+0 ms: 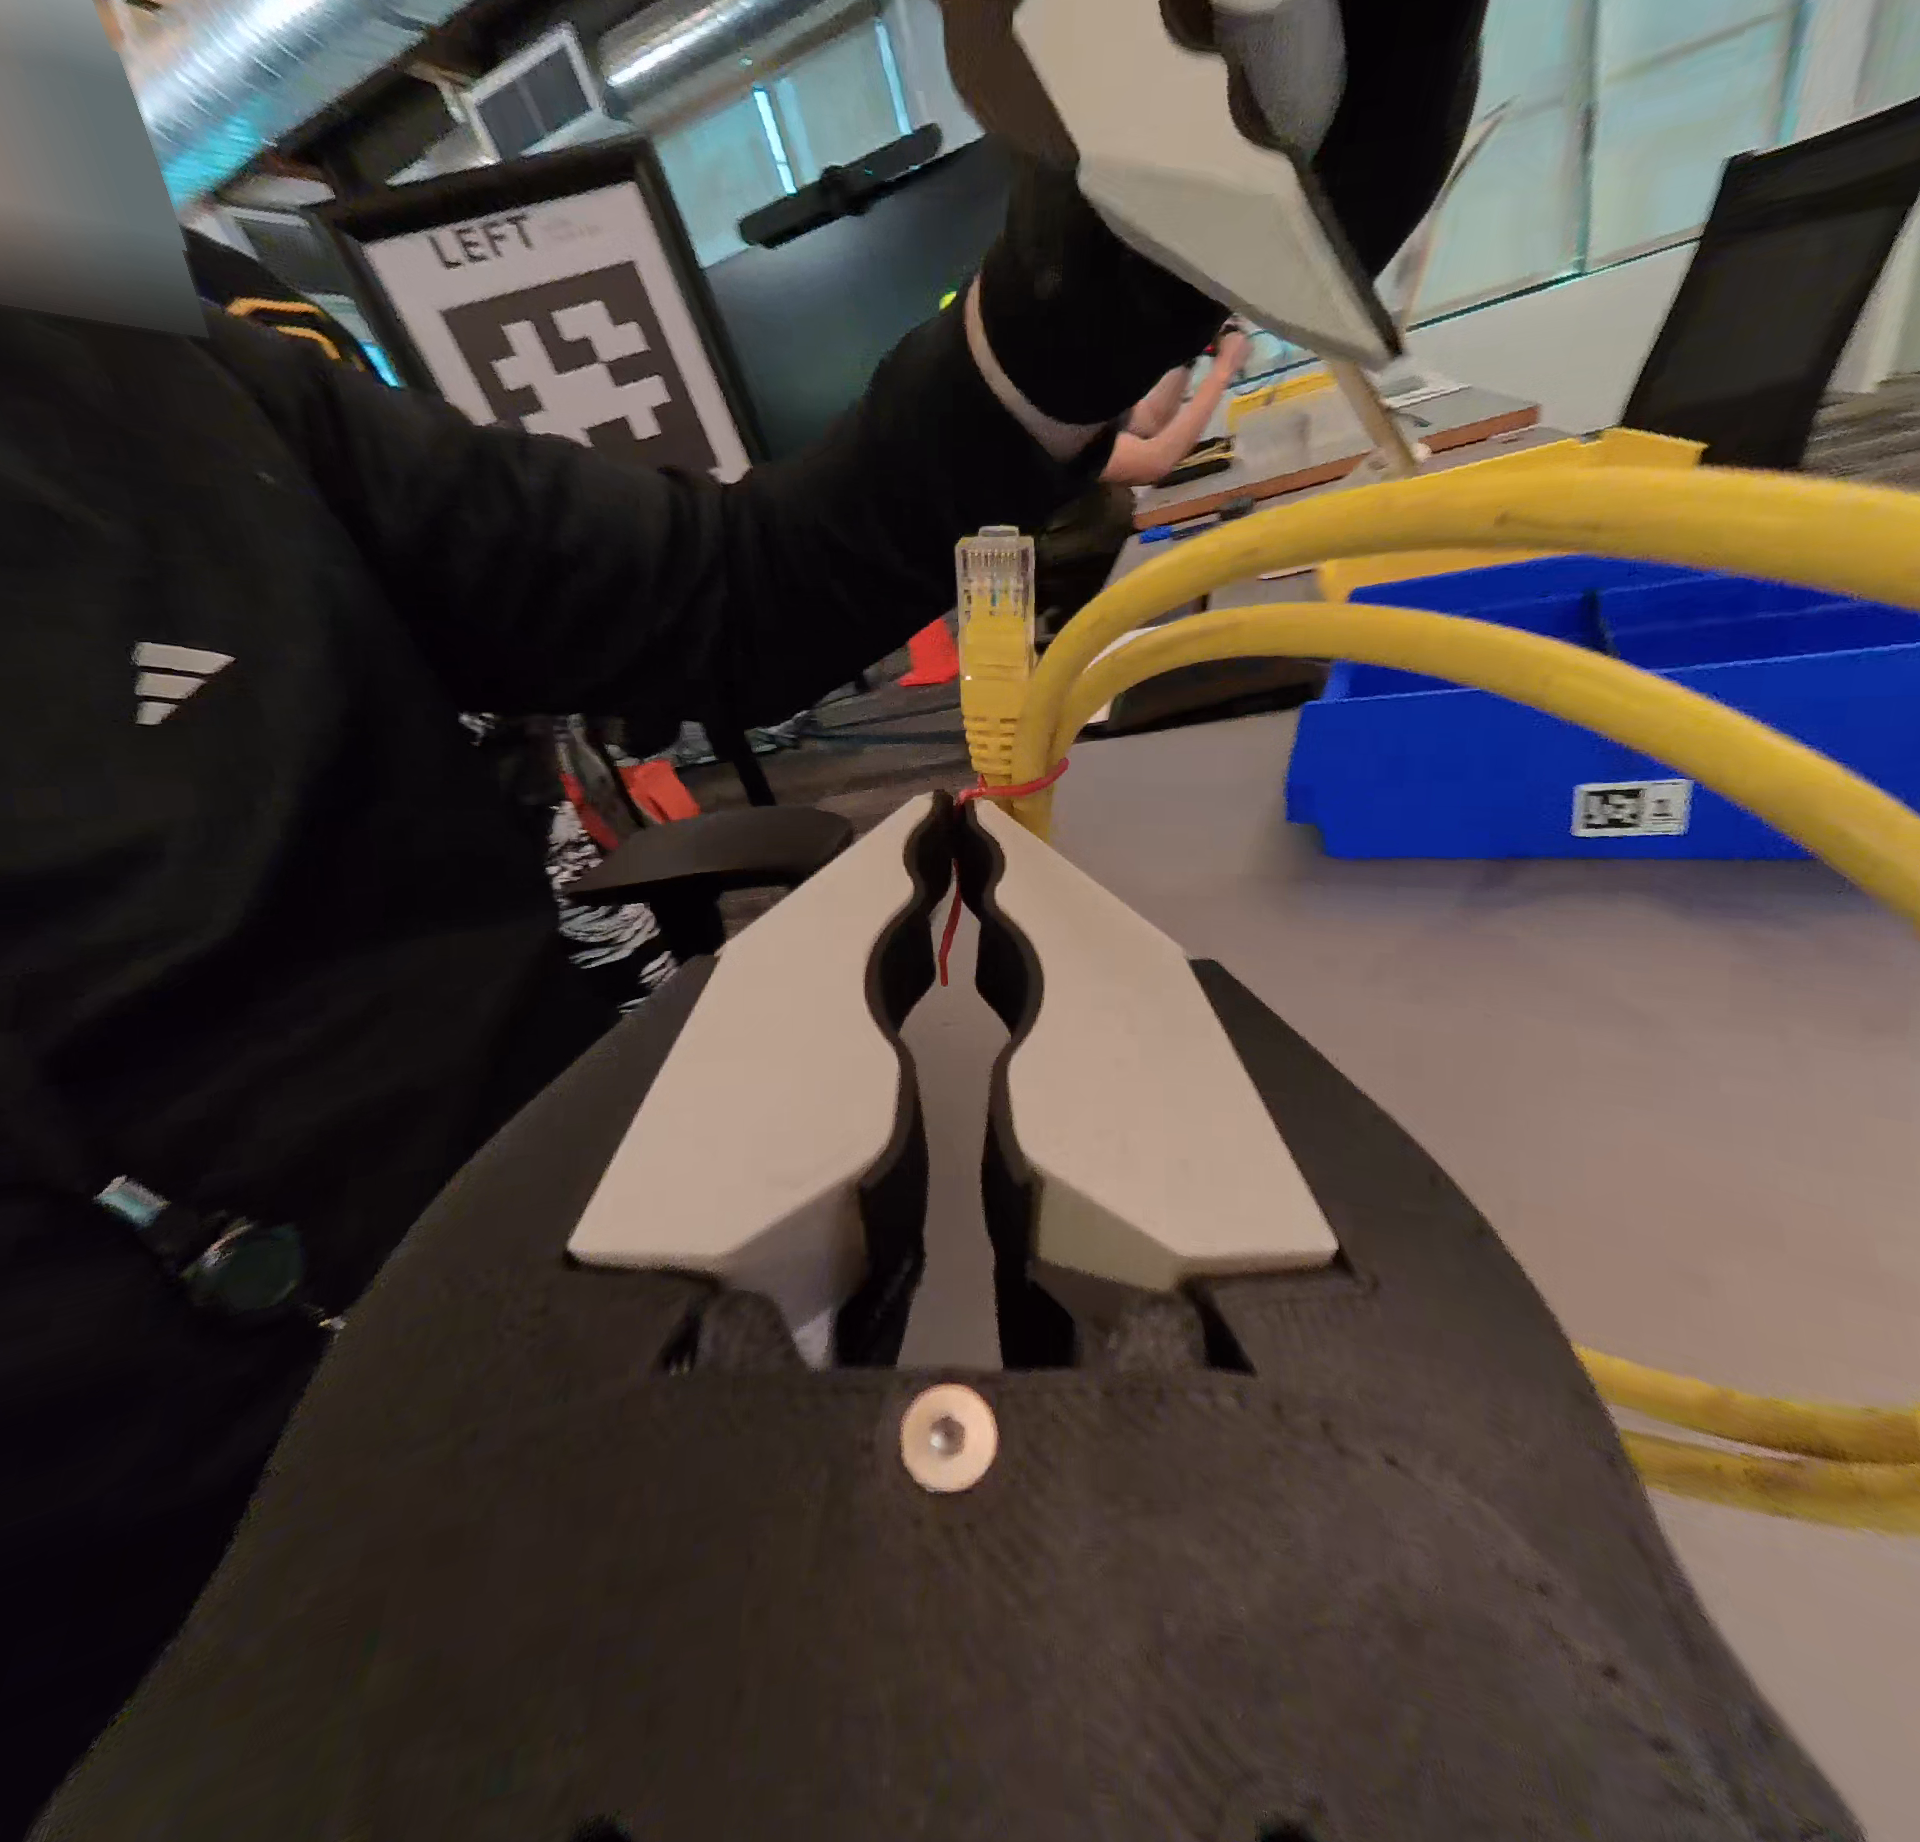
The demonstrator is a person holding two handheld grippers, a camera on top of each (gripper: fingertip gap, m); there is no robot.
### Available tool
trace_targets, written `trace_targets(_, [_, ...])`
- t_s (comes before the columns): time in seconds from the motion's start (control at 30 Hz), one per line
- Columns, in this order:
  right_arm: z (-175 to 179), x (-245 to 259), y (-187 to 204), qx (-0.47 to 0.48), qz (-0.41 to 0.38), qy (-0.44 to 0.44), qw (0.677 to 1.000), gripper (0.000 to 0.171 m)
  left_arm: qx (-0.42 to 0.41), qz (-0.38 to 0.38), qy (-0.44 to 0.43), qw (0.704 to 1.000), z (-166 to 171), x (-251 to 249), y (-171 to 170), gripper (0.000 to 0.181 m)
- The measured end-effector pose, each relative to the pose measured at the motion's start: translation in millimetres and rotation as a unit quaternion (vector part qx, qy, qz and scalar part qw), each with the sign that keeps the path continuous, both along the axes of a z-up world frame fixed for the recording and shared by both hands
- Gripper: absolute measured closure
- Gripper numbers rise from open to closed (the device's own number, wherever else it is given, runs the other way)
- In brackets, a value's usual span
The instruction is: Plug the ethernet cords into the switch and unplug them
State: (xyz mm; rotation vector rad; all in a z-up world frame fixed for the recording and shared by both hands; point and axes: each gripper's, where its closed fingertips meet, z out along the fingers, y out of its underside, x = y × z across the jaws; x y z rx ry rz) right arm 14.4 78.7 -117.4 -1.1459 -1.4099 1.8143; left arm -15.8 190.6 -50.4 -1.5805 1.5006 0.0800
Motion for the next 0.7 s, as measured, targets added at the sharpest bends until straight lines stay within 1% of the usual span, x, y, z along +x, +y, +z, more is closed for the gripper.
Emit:
trace_targets(0.03, [1,1,-4,-0.002,0.012,0.002,1.0,0.171,0.064,-0.008,0.054,0.996,1,0,-2,0.107])
trace_targets(0.1, [3,1,-14,-0.006,0.04,0.005,0.999,0.171,0.181,-0.036,0.131,0.974,3,9,-6,0.099])
trace_targets(0.13, [4,0,-20,-0.008,0.053,0.006,0.999,0.171,0.201,-0.054,0.162,0.965,-5,15,-10,0.104])
trace_targets(0.2, [5,-1,-30,-0.011,0.077,0.005,0.997,0.171,0.237,-0.091,0.193,0.948,-16,32,-21,0.104])
trace_targets(0.23, [5,-2,-35,-0.011,0.089,0.005,0.996,0.171,0.251,-0.106,0.204,0.94,-20,40,-26,0.105])
trace_targets(0.27, [4,-2,-41,-0.012,0.101,0.005,0.995,0.171,0.262,-0.123,0.207,0.935,-23,48,-31,0.109])
trace_targets(0.3, [5,-3,-45,-0.012,0.11,0.007,0.994,0.171,0.267,-0.145,0.208,0.93,-28,56,-38,0.116])
trace_targets(0.4, [9,-2,-49,-0.018,0.119,0.016,0.993,0.171,0.25,-0.179,0.224,0.925,-46,66,-50,0.169])
trace_targets(0.43, [9,-1,-48,-0.02,0.12,0.015,0.992,0.171,0.24,-0.183,0.218,0.928,-50,68,-52,0.181])
trace_targets(0.5, [10,1,-48,-0.019,0.123,0.014,0.992,0.171,0.24,-0.178,0.218,0.929,-53,69,-47,0.181])
trace_targets(0.53, [11,3,-47,-0.021,0.123,0.018,0.992,0.171,0.25,-0.172,0.21,0.93,-49,70,-44,0.176])
trace_targets(0.57, [12,4,-45,-0.024,0.122,0.021,0.992,0.171,0.252,-0.163,0.199,0.933,-46,70,-42,0.161])
trace_targets(0.6, [12,5,-43,-0.028,0.121,0.023,0.992,0.171,0.259,-0.148,0.186,0.936,-40,70,-37,0.139])
trace_targets(0.67, [12,8,-40,-0.035,0.122,0.025,0.992,0.171,0.298,-0.125,0.167,0.931,-27,69,-30,0.113])
trace_targets(0.7, [12,10,-40,-0.038,0.125,0.026,0.991,0.171,0.316,-0.139,0.169,0.923,-26,72,-34,0.102])
